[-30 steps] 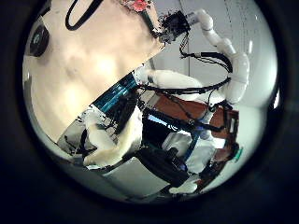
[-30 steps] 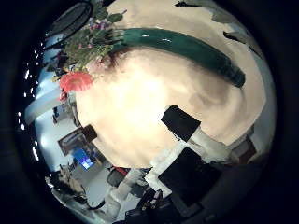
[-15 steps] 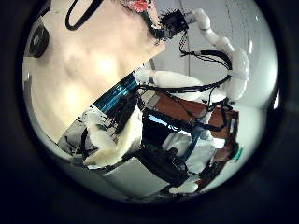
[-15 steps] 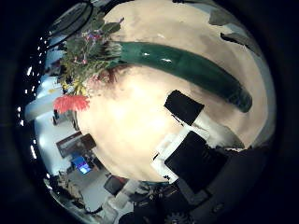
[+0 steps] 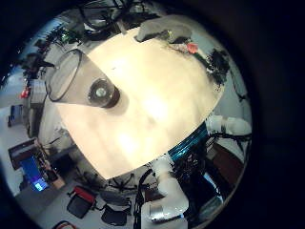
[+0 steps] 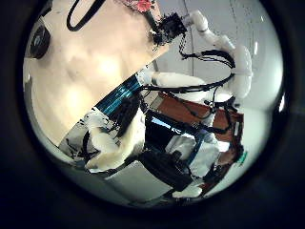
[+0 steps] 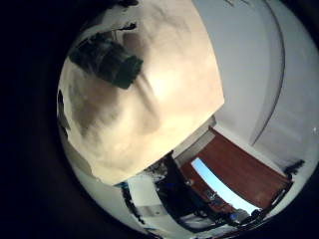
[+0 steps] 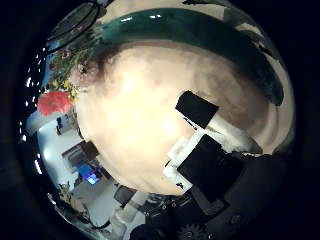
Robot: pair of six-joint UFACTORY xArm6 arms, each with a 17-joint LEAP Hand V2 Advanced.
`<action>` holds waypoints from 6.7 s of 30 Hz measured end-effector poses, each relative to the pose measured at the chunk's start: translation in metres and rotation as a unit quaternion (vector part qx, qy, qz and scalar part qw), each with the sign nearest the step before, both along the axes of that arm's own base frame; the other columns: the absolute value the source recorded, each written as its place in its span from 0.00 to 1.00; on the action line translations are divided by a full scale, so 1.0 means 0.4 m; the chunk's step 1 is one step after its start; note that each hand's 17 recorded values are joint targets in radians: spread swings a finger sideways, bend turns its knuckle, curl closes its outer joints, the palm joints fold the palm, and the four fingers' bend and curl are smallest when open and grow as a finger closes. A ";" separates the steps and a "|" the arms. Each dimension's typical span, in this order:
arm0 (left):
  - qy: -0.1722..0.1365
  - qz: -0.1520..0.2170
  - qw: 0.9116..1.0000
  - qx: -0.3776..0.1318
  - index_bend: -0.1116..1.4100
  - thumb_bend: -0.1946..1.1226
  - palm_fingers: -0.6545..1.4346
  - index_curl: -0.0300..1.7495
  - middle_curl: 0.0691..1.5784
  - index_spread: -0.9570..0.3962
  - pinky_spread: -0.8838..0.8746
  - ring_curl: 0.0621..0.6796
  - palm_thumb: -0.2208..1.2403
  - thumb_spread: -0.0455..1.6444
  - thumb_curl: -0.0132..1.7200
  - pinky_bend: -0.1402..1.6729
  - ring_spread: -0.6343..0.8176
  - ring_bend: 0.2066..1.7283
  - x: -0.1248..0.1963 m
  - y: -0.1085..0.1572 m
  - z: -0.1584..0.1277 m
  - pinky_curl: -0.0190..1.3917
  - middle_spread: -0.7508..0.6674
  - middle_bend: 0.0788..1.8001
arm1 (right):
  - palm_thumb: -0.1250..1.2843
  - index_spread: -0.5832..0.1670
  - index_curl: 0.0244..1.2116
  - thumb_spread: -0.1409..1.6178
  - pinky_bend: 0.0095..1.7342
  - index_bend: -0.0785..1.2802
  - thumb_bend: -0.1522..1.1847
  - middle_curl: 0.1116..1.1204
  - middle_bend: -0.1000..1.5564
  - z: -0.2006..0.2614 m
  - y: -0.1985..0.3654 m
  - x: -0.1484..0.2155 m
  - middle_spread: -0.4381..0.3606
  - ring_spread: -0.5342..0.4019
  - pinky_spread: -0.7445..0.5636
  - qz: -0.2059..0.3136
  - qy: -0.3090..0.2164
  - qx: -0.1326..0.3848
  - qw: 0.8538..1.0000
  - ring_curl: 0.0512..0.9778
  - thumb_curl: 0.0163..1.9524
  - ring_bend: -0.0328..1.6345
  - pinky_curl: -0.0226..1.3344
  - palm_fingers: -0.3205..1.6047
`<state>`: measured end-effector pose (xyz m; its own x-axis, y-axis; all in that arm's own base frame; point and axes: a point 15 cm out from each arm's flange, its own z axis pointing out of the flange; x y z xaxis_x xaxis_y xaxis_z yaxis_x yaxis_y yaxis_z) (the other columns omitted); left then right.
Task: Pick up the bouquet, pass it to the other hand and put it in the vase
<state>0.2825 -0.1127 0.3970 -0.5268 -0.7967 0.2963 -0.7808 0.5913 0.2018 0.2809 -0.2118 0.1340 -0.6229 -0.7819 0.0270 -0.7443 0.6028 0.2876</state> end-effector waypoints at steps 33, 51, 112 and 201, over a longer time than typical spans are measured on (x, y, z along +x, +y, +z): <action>-0.005 0.000 1.000 -0.003 0.20 0.13 0.39 0.23 0.16 0.74 0.83 0.23 0.39 0.70 0.19 0.27 0.80 0.15 0.001 -0.006 0.014 0.13 0.75 0.06 | 0.81 0.19 0.63 0.59 0.74 0.55 0.12 0.60 0.65 -0.029 -0.041 0.007 0.22 0.30 0.26 0.026 0.017 -0.034 0.999 0.46 0.27 0.76 0.20 0.87; -0.007 0.003 1.000 -0.004 0.20 0.13 0.39 0.23 0.16 0.74 0.83 0.23 0.39 0.70 0.19 0.27 0.80 0.15 0.005 -0.004 0.019 0.13 0.75 0.06 | 0.93 0.40 0.73 0.58 0.86 0.85 0.14 0.70 0.84 0.319 -0.108 0.086 0.35 0.36 0.42 0.019 -0.199 -0.117 0.973 0.62 0.38 0.88 0.35 0.78; 0.108 0.149 0.831 -0.525 0.17 0.13 0.40 0.18 0.19 0.83 0.82 0.25 0.34 0.63 0.19 0.39 0.79 0.27 0.218 -0.240 0.391 0.14 0.80 0.07 | 0.90 0.51 0.62 0.57 0.74 0.96 0.11 0.62 0.90 0.958 0.743 0.200 0.41 0.39 0.43 0.332 -0.497 0.473 0.648 0.65 0.60 0.91 0.60 0.76; -0.187 0.244 0.798 -0.518 0.51 0.14 0.84 0.70 0.61 0.18 0.25 0.81 0.81 0.67 0.46 0.90 0.16 0.85 0.340 0.290 0.564 0.47 0.16 0.62 | 0.52 0.39 0.20 0.65 0.44 0.17 0.10 0.22 0.20 0.802 0.861 0.212 0.71 0.80 0.94 0.269 -0.460 0.485 0.693 0.20 0.22 0.44 0.29 0.20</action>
<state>0.4186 0.0032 0.6225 -0.4341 -0.3635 0.8243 -0.8606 -0.1031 -0.4987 0.3656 0.1326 0.4548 0.3626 -0.2797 -0.8890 -0.9233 0.0214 -0.3834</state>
